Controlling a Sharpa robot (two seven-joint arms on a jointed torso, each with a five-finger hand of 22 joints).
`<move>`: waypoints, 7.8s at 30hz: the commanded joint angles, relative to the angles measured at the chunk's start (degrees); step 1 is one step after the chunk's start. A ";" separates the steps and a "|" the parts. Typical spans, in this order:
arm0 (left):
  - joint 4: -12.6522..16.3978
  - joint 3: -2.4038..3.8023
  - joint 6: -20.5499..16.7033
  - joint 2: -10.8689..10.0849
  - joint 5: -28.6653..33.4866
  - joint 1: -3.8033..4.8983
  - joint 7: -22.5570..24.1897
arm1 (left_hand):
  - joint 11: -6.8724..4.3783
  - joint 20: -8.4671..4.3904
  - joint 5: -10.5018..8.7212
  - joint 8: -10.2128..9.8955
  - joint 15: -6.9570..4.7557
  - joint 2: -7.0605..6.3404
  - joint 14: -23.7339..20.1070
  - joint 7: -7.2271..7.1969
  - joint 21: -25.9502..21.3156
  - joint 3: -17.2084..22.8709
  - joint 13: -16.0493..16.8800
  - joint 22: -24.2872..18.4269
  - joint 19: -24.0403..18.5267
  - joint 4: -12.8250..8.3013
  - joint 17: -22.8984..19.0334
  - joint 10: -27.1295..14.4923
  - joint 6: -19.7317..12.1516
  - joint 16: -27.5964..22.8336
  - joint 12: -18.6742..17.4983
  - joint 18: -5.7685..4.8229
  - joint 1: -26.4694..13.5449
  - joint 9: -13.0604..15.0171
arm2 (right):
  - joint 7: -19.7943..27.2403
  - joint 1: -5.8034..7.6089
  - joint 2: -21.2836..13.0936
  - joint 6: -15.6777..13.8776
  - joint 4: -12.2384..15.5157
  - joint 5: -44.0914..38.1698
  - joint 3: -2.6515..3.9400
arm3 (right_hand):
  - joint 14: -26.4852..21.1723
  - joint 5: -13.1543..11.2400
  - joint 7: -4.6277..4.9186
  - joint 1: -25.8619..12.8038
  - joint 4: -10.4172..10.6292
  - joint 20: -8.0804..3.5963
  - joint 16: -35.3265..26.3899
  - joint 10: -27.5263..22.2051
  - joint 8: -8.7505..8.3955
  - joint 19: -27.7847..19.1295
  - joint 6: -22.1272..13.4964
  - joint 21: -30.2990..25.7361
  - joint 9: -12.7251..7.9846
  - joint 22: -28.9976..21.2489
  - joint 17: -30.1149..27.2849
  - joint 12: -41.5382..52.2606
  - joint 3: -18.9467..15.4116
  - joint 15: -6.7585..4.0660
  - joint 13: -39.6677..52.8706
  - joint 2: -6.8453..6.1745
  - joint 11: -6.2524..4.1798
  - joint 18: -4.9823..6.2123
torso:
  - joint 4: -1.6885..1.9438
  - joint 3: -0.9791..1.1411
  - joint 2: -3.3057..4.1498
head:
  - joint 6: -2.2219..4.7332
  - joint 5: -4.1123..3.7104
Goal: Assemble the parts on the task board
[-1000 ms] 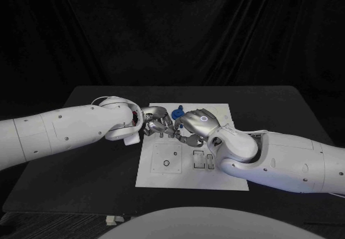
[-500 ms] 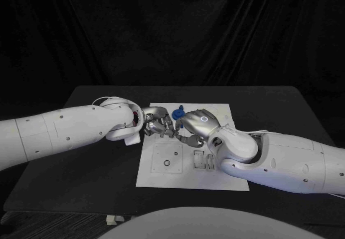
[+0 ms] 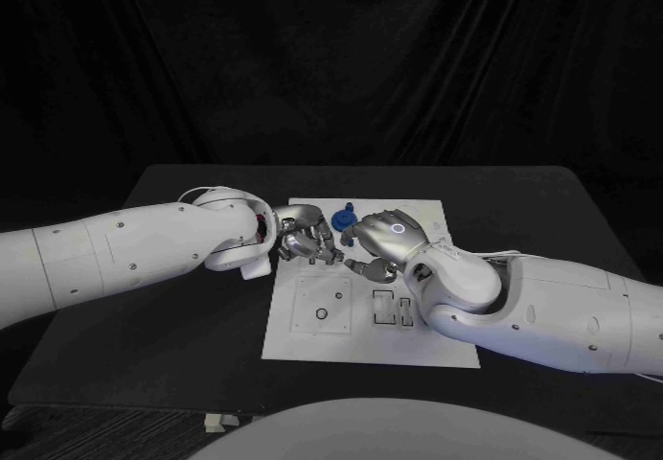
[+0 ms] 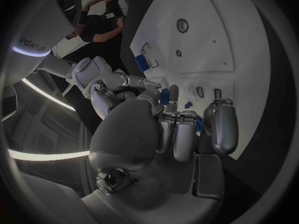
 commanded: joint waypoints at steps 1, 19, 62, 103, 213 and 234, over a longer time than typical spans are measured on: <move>0.07 0.04 -0.39 -0.17 0.36 -0.11 -2.29 | -0.49 -0.23 -0.19 0.12 -0.35 -0.37 5.95 -0.85 0.18 6.42 13.44 10.68 0.14 -5.98 15.10 4.48 1.00 0.15 0.10 0.27 0.02 -0.14 | -1.48 0.06 -1.45 -0.26 0.78 -0.65 0.04 | 4.04 -1.84 0.09 -0.76 0.29 0.36 -0.21 6.01 -0.74 2.82 -1.32 -0.23 -0.49 12.67 4.66 0.20 -0.19 0.26 15.07 0.06 0.05 -0.42 | 0.01 0.00 0.00 | 0.01 0.21; -0.08 0.09 -1.21 0.57 0.37 0.84 -18.09 | -0.95 -0.79 0.21 -0.86 -0.92 -2.29 5.95 -1.20 1.95 12.83 13.97 11.20 1.73 -8.09 15.10 5.15 2.78 0.15 0.64 -0.13 -4.74 -1.60 | -2.49 7.25 -13.12 -3.40 9.76 -1.55 0.04 | 4.04 -1.01 -0.15 0.08 0.16 0.25 -0.22 6.01 -0.26 2.83 -0.27 -0.21 -0.81 12.68 4.60 0.20 0.51 0.11 15.07 0.83 -0.06 -0.42 | -0.04 0.03 -0.03 | 0.01 -1.15; -6.72 0.08 2.12 8.33 0.36 1.12 -25.08 | -0.90 -0.92 -3.73 -3.42 -0.99 -2.40 5.95 -1.09 2.62 14.30 13.97 11.42 2.63 -9.34 15.10 5.21 3.14 0.15 0.64 -0.33 -9.95 -3.36 | -2.91 7.07 -15.49 -2.69 9.00 0.06 0.03 | 3.85 -0.11 -0.48 -0.07 0.79 0.04 -0.60 6.01 0.34 2.57 1.66 -0.79 -1.20 12.49 3.61 0.20 1.93 -0.12 15.07 2.43 -0.25 -0.28 | -0.05 0.09 0.01 | 0.01 -2.50; -8.87 0.06 4.34 10.21 0.36 0.03 -26.20 | -0.78 -0.84 -6.39 -4.29 -0.89 -2.02 5.95 -0.98 2.17 14.07 13.57 11.30 2.50 -10.00 15.10 4.90 3.05 0.15 0.25 -0.25 -11.58 -3.81 | -2.96 5.84 -15.44 -1.64 8.25 0.70 0.03 | 3.70 0.23 -0.50 -0.22 0.95 0.02 -0.90 6.01 0.29 2.34 1.79 -1.33 -1.37 12.31 2.83 0.20 2.36 -0.09 15.07 2.88 -0.15 -0.15 | 0.02 0.09 0.00 | 0.01 -2.07; -7.96 0.05 3.25 9.30 0.36 -0.33 -26.17 | -0.49 -0.56 -20.29 -6.67 -0.60 -2.76 5.95 -0.77 0.90 7.35 12.33 11.08 2.11 -9.15 15.10 3.93 3.75 0.15 -0.94 -0.06 -17.34 -5.05 | -3.60 4.61 -14.66 0.68 6.42 2.01 0.02 | 3.57 0.64 -0.43 -0.38 0.92 0.06 -1.19 6.01 0.15 2.12 1.84 -1.82 -1.66 12.14 2.18 0.20 2.80 -0.02 15.07 2.95 -0.01 -0.03 | -0.02 0.07 0.00 | 0.01 -1.69; -8.17 0.05 3.17 9.22 0.36 -0.36 -26.19 | -0.25 -0.32 -26.48 -7.90 -0.38 -2.21 5.95 -0.55 0.59 1.46 12.28 11.06 2.11 -5.05 15.10 3.88 4.37 0.15 -0.97 -0.03 -21.78 -5.73 | -3.56 4.38 -14.53 0.87 6.07 2.20 0.02 | 3.56 0.71 -0.42 -0.83 1.22 0.07 -1.23 6.01 0.11 2.13 1.92 -1.82 -1.79 12.14 2.10 0.20 2.95 -0.02 15.07 3.18 -0.03 -0.03 | 0.00 0.06 0.00 | 0.01 -1.49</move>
